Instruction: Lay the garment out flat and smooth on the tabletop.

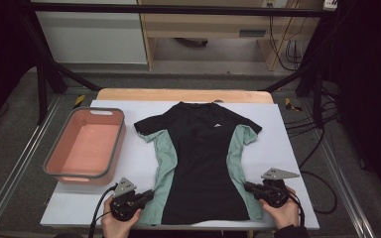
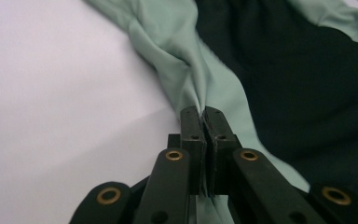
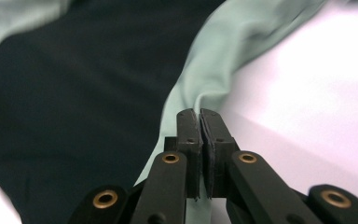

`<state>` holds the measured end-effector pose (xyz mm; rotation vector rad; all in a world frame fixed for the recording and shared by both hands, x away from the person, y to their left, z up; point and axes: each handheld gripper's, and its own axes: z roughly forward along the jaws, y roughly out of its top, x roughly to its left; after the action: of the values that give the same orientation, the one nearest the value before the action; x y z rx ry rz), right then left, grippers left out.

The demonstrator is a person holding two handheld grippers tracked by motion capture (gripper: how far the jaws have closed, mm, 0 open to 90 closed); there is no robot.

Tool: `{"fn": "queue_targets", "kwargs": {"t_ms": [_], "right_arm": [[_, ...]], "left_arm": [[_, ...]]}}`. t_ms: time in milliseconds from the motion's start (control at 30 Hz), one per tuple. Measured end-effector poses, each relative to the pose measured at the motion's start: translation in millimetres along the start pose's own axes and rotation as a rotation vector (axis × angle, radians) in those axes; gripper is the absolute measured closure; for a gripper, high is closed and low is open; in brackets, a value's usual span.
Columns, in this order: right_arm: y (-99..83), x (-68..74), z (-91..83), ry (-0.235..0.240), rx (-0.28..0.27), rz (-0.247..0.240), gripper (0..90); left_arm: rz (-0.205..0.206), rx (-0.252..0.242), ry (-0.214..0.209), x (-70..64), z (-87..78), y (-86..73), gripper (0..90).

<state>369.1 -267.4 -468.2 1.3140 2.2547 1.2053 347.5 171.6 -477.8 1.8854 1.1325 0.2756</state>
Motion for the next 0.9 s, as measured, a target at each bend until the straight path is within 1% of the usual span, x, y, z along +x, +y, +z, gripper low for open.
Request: {"fn": "queue_targets", "kwargs": {"t_ms": [33,100,133,167,200,233,267,300,333,367,400,467,533,600,633,667,700,733,767,833,867,900], "right_arm": [[2.7,-1.7,1.1,-0.019,-0.024,-0.002,87.5],[4.4,-4.4,7.3,-0.074,-0.03,-0.015,86.8],[3.4,-5.5,11.6,-0.094,-0.003,-0.023,85.3],[1.2,-5.2,15.3,-0.105,0.023,-0.018,82.5],[-1.6,-4.8,16.9,-0.11,0.026,-0.028,79.0],[-3.5,-3.6,15.8,-0.1,0.03,-0.033,75.8],[-4.7,-2.0,12.3,-0.094,0.02,-0.038,72.5],[-5.7,-0.7,7.1,-0.089,-0.004,-0.037,69.2],[-6.6,-0.1,0.8,-0.074,-0.014,-0.026,66.2],[-7.7,0.2,-4.4,-0.062,-0.028,-0.02,63.0],[-9.3,1.1,-9.2,-0.056,-0.032,-0.014,60.9],[-14.9,2.8,-14.1,-0.036,-0.022,-0.015,55.6],[-23.0,5.0,-13.8,-0.026,0.01,-0.019,55.9],[-29.1,6.3,-9.8,-0.025,0.049,-0.022,57.6],[-29.9,7.3,-9.2,-0.03,0.042,-0.034,61.9],[-28.9,7.7,-9.3,-0.021,0.05,-0.029,70.9],[-28.4,9.2,-8.8,-0.006,0.062,-0.018,77.5],[-28.0,10.2,-8.6,0.002,0.072,-0.029,82.4],[-27.3,10.7,-9.0,0.01,0.081,-0.039,85.0],[-26.0,10.5,-14.4,0.017,0.112,-0.029,86.8],[-26.1,9.5,-18.7,0.021,0.122,-0.027,87.0],[-27.0,9.0,-24.4,0.031,0.133,-0.013,87.1]], "left_arm": [[0.009,0.008,0.016,-0.4,3.2,3.9,87.1],[0.028,0.042,0.041,-0.4,10.3,7.2,87.0],[0.033,0.048,0.044,-0.8,12.3,6.2,86.7],[0.04,0.049,0.042,-0.9,12.1,4.3,85.6],[0.044,0.046,0.047,-1.0,10.2,1.8,80.8],[0.039,0.039,0.047,-1.5,7.8,-1.1,73.1],[0.033,0.035,0.039,-1.8,4.4,-4.0,66.6],[0.03,0.026,0.035,-2.4,1.0,-6.9,62.0],[0.027,0.023,0.037,-3.4,-2.4,-9.9,57.7],[0.027,0.022,0.028,-4.6,-5.5,-12.8,54.5],[0.032,0.022,0.02,-5.7,-7.9,-15.7,53.2],[0.031,0.031,0.019,-7.8,-11.0,-21.6,52.4],[0.031,0.016,0.011,-10.9,-11.8,-27.0,53.0],[0.022,0.025,-0.003,-14.9,-12.2,-28.5,60.7],[0.028,0.029,-0.007,-17.5,-11.4,-29.2,66.3],[0.045,0.033,0.001,-20.5,-11.1,-30.0,72.7],[0.05,0.043,-0.005,-22.6,-11.0,-30.5,82.6],[0.057,0.048,-0.009,-23.2,-11.4,-30.3,84.3],[0.061,0.052,-0.012,-23.2,-12.3,-30.2,85.5],[0.05,0.059,-0.031,-20.4,-16.5,-30.7,86.3],[0.052,0.069,-0.044,-19.3,-19.8,-31.4,86.5],[0.056,0.082,-0.06,-18.6,-23.6,-31.9,86.6]]}}
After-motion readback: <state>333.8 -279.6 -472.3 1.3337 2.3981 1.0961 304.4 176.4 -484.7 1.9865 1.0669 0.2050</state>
